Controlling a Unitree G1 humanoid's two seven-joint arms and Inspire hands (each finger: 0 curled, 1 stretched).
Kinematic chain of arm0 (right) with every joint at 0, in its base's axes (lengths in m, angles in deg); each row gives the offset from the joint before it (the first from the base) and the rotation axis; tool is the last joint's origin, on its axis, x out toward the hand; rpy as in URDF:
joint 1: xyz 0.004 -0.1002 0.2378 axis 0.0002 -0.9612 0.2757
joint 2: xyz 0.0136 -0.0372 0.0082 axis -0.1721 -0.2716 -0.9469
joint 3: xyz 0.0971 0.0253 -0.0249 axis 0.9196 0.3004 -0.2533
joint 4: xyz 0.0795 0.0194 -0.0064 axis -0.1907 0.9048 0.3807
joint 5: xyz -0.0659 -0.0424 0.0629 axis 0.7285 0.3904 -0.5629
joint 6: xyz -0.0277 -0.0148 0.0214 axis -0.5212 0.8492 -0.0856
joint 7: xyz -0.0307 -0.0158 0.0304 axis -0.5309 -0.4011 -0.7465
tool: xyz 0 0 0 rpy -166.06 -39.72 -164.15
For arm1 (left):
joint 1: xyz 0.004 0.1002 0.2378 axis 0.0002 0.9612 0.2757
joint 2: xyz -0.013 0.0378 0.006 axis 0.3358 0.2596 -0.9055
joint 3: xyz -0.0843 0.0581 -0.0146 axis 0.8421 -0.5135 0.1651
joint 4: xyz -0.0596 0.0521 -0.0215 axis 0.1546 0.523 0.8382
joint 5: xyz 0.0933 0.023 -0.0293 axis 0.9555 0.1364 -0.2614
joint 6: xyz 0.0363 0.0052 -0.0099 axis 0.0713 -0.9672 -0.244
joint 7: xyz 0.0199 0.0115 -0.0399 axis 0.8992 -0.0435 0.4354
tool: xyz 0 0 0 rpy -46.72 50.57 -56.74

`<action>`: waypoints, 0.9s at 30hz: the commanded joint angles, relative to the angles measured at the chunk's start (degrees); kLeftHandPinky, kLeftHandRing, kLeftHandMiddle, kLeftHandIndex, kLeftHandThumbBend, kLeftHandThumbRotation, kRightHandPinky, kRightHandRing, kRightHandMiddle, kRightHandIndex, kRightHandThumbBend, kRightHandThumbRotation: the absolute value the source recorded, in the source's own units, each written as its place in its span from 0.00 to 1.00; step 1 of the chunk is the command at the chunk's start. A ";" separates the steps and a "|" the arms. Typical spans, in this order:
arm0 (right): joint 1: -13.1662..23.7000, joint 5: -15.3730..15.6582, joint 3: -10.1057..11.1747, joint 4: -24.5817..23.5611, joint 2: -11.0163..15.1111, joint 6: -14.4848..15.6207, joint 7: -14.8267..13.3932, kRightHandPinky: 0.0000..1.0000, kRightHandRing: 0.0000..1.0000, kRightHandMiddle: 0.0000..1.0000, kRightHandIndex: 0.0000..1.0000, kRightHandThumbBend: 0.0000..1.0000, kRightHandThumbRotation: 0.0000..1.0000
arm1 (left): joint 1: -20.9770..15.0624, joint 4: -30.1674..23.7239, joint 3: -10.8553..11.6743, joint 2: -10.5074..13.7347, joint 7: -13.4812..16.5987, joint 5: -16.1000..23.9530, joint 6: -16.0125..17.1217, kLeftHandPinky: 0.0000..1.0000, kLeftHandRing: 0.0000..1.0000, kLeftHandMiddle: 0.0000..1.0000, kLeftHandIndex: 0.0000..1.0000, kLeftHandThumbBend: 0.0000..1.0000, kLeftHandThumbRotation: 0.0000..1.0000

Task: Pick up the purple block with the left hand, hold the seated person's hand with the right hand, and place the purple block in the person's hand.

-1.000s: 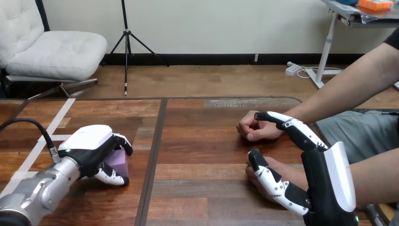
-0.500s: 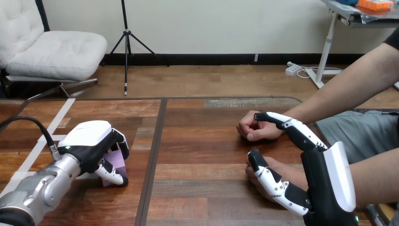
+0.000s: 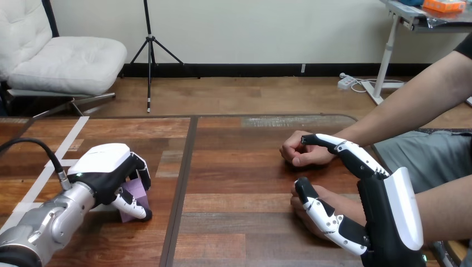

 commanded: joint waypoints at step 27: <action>2.52 -0.69 0.21 -2.07 0.55 0.20 0.11 0.73 0.76 0.74 0.72 0.41 0.50 | -0.21 1.16 6.10 -2.00 0.21 -10.86 8.73 0.40 0.43 0.48 0.47 0.64 0.00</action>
